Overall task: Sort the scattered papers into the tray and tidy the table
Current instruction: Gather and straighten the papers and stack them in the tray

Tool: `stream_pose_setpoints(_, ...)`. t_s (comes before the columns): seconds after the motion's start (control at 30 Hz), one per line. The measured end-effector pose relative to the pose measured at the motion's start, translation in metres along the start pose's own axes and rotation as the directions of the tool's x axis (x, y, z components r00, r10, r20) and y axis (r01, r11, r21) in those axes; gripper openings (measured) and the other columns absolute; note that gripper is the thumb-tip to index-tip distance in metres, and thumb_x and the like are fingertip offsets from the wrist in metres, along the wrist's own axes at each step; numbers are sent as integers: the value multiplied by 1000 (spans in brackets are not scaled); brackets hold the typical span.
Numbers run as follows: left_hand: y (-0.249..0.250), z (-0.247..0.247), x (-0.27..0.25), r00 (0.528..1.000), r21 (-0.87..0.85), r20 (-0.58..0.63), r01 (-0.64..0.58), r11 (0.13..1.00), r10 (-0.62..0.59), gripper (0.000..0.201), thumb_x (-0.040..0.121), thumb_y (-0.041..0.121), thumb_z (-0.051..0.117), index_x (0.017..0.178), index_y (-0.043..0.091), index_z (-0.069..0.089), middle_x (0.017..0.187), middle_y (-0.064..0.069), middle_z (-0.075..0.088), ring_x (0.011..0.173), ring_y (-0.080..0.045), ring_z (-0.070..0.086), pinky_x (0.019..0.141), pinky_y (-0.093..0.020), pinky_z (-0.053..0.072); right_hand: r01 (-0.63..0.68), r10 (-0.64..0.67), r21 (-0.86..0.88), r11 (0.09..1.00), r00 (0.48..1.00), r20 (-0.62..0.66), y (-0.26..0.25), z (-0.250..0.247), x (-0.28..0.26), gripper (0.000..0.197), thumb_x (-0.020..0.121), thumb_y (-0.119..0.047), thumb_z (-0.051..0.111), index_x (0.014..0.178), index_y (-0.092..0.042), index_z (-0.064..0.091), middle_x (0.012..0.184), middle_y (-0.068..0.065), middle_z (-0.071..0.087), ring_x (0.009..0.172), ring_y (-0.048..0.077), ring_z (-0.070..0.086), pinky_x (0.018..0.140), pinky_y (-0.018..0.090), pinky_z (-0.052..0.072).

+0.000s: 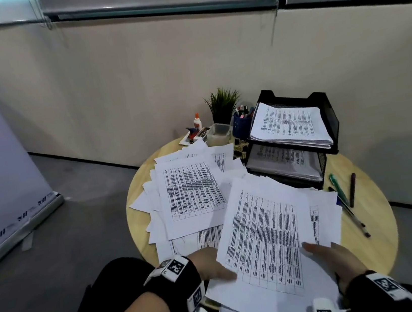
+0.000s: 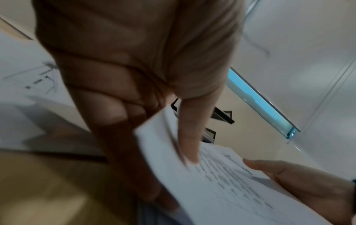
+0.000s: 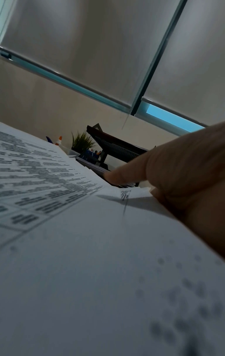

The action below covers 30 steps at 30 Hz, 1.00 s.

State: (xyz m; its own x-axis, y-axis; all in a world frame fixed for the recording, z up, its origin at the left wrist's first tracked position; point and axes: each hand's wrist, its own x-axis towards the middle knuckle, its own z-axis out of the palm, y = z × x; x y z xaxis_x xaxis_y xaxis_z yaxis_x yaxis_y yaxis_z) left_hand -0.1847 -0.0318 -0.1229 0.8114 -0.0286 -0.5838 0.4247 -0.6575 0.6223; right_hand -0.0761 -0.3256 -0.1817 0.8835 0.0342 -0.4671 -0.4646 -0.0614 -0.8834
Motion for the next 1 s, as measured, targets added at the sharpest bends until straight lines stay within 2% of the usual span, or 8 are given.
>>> stream_pose_setpoints(0.07,6,-6,2,998,44,-64,-5,999,8,54,76,60,62,101,13,65,89,1,63,86,-18,57,80,-26,46,10,-8,-97,995,1000,21,30,-19,39,130,23,-38,95,137,-4,43,136,18,54,121,36,54,104,57,38)
stream_pose_setpoints(0.17,13,-27,7,951,36,-308,-9,999,20,26,81,40,68,74,17,57,73,-1,56,69,-19,53,61,-23,38,19,-25,-133,991,999,-46,34,-23,43,132,7,-48,88,125,0,53,122,18,62,109,37,61,97,55,46)
stream_pose_setpoints(0.23,15,-42,12,901,12,-434,-4,1000,9,21,81,28,69,95,14,61,99,-6,63,93,-23,61,73,-22,42,28,-42,-202,979,997,-64,3,-10,6,105,26,-38,92,116,5,57,113,20,66,95,32,63,90,52,51)
stream_pose_setpoints(0.37,7,-56,29,888,48,-460,56,997,-28,85,78,36,72,144,8,27,149,-12,33,136,-26,34,109,-35,34,51,-60,-208,977,997,-39,-34,-8,-28,17,76,2,68,91,4,61,84,22,67,75,36,63,70,46,54)
stream_pose_setpoints(0.47,5,-55,41,917,253,-387,209,945,-99,108,77,51,67,150,13,-1,157,-15,9,145,-32,11,115,-49,23,60,-80,-215,975,993,-86,-40,-19,-28,19,68,1,68,85,7,61,71,17,72,64,31,68,73,56,52)
stream_pose_setpoints(0.6,16,-57,46,929,422,-355,260,868,-106,107,79,56,59,149,19,-13,143,-22,33,129,-39,39,99,-45,43,3,-24,-165,986,992,-125,-40,-27,-24,26,73,2,67,92,16,55,71,21,60,60,27,59,68,35,44)
stream_pose_setpoints(0.77,19,-57,50,934,518,-356,230,824,-37,90,84,44,49,149,24,-10,124,-18,47,105,-32,55,78,-36,51,64,-79,-153,986,992,-95,-37,-11,-31,25,73,2,70,95,11,64,87,25,68,79,31,60,74,40,48)
stream_pose_setpoints(1.0,24,-50,42,947,645,-322,223,731,-5,70,87,27,45,147,15,11,125,-23,45,108,-37,53,85,-47,51,160,-174,-159,974,982,-79,-43,-9,-40,26,75,14,59,99,4,62,82,19,69,75,35,65,74,44,53)
